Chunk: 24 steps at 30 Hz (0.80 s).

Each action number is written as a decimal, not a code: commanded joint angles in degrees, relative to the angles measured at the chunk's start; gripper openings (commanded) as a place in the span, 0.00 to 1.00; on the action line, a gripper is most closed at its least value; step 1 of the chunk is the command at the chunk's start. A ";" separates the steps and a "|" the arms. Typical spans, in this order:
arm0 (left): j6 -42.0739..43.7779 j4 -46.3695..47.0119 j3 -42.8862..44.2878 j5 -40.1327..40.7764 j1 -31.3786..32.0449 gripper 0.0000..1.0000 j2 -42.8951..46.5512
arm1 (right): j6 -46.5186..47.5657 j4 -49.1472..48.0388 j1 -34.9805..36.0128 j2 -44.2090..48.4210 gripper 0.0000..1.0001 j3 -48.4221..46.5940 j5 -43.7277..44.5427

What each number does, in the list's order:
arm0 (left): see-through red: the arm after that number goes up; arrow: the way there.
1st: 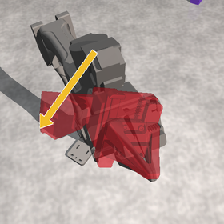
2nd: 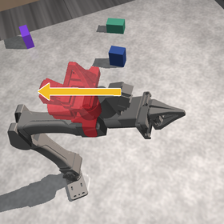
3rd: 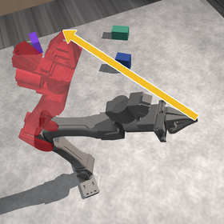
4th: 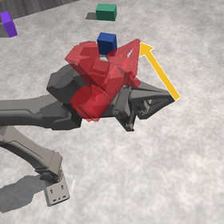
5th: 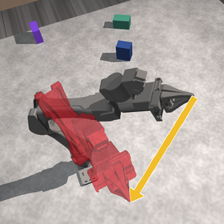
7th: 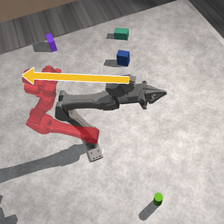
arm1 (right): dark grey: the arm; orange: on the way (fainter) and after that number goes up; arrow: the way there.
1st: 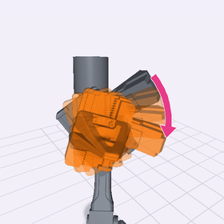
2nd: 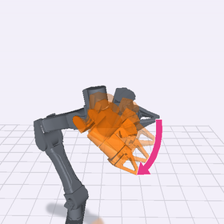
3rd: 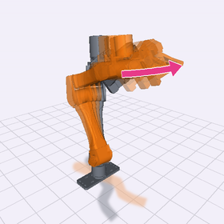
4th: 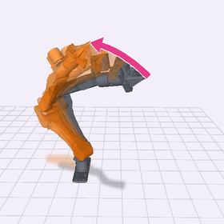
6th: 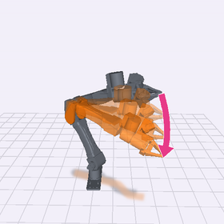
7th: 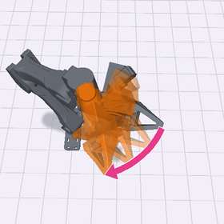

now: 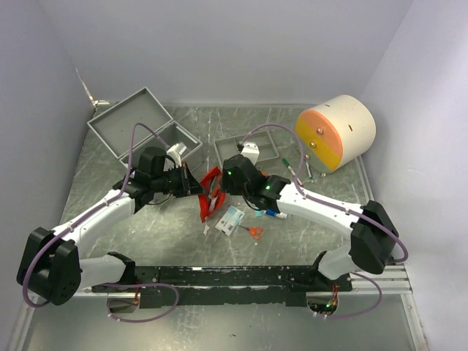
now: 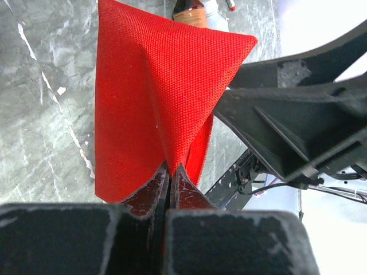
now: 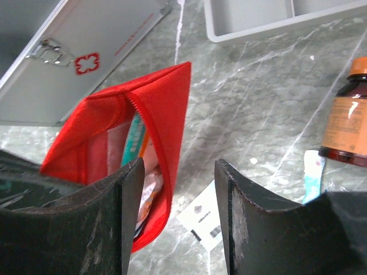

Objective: Organize the medicine kit

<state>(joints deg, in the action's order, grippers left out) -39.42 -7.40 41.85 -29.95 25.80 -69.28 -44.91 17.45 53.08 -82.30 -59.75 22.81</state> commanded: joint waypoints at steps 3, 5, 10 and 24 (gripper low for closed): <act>0.48 0.17 2.01 -1.47 -0.29 0.07 -0.33 | 3.25 -4.35 -1.62 -3.48 0.48 -1.11 3.77; 0.57 0.10 2.16 -1.80 -0.29 0.07 -0.40 | 4.06 -6.21 -1.84 -4.92 0.47 -1.25 4.89; 0.70 0.27 2.51 -2.97 -0.30 0.07 -0.51 | 6.57 -10.39 -2.85 -9.62 0.46 -2.22 3.00; 3.04 2.82 1.66 -6.75 -0.26 0.07 0.18 | 9.83 -16.52 -4.51 -14.38 0.38 -1.17 -6.80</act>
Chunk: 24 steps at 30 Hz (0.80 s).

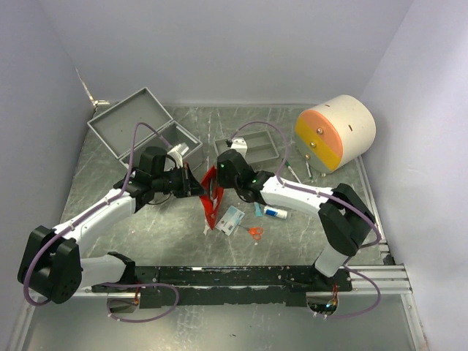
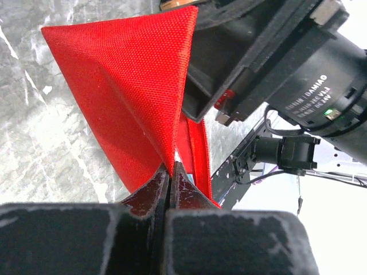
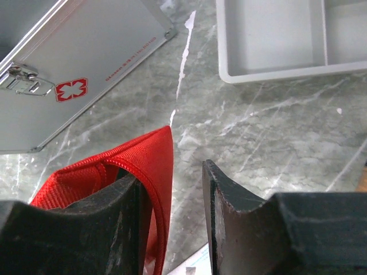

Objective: Organize the medicine kit

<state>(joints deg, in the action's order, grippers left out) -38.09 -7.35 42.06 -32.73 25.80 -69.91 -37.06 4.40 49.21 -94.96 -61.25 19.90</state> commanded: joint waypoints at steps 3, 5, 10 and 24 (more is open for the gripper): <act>2.04 2.94 1.44 -4.61 -0.29 0.07 1.23 | 2.04 -3.60 -0.69 -2.71 0.39 -0.03 -5.26; 2.05 2.97 1.29 -4.55 -0.31 0.07 1.56 | 1.45 -3.53 -0.73 -2.82 0.35 0.12 -5.15; 2.14 2.42 1.09 -3.67 -0.31 0.07 1.98 | 1.07 -3.32 -0.92 -1.36 0.24 0.43 -5.58; 2.63 -1.02 1.19 4.32 -0.31 0.07 -0.20 | -4.27 6.82 -0.96 17.53 0.54 5.58 -8.95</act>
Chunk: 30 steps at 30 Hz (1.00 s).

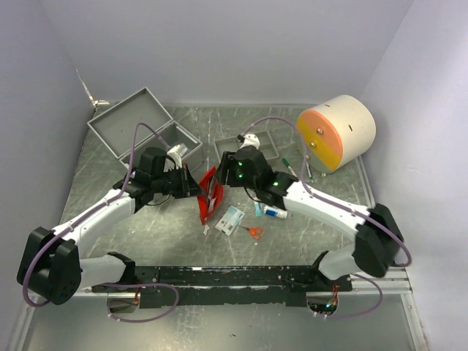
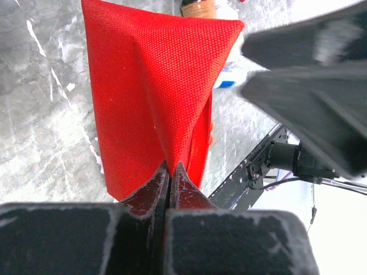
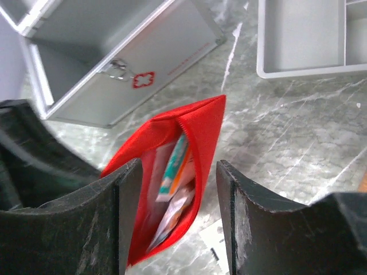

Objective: Organize the medicine kit

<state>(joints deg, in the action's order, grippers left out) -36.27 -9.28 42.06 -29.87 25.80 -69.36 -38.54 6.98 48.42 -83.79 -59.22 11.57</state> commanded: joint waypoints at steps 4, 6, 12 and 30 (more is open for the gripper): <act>1.77 -0.66 2.02 3.60 -0.31 0.07 -1.26 | -9.35 11.96 -0.38 10.42 0.54 6.82 5.15; 2.29 -2.55 2.50 5.84 -0.31 0.07 -0.75 | -13.66 15.87 -0.70 10.19 0.54 7.87 7.97; 2.18 -6.36 2.11 10.99 -0.31 0.07 2.61 | -17.30 15.63 -0.79 3.59 0.52 8.96 2.44; 4.19 -12.71 2.13 14.03 -0.72 0.07 8.04 | -0.40 17.76 -1.19 -22.62 0.34 -3.37 -3.95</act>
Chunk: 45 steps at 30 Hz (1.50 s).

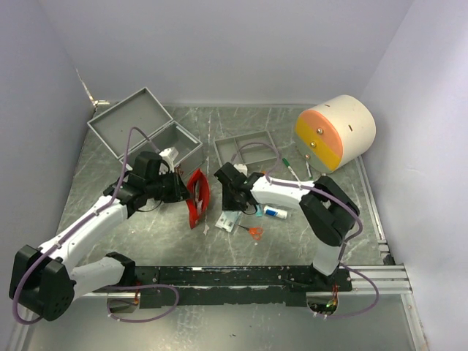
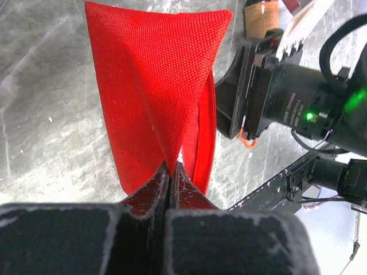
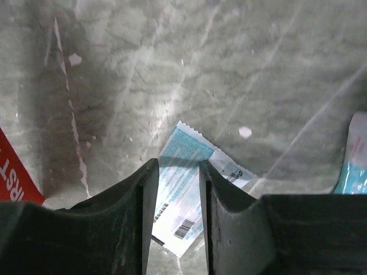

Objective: Organize the medicine kit

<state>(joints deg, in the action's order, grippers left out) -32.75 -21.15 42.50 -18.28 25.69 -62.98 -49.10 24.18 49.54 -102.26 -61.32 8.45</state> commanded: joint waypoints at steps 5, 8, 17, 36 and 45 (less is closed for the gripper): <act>-0.19 0.91 0.68 0.76 -0.73 0.07 2.08 | 29.63 -5.78 -4.04 -4.28 0.33 -1.99 -2.31; -0.33 1.32 0.66 -0.59 -0.82 0.07 1.64 | 33.38 -4.54 -4.34 -3.16 0.36 -5.72 -2.39; -3.68 0.87 -0.13 6.26 -0.82 0.07 3.63 | 11.36 6.30 -3.42 0.71 0.42 -10.50 3.83; -6.27 3.21 -2.51 2.45 -0.86 0.07 5.76 | 0.69 9.38 0.79 -7.12 0.34 -12.28 6.24; -6.19 3.70 -2.62 2.35 -0.91 0.07 4.90 | 2.17 11.43 0.99 -11.43 0.33 -14.25 7.48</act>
<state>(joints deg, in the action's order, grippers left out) -38.46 -20.32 40.01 -14.48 25.26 -58.37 -46.94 33.71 50.22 -111.04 -74.32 13.85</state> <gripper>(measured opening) 0.071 0.327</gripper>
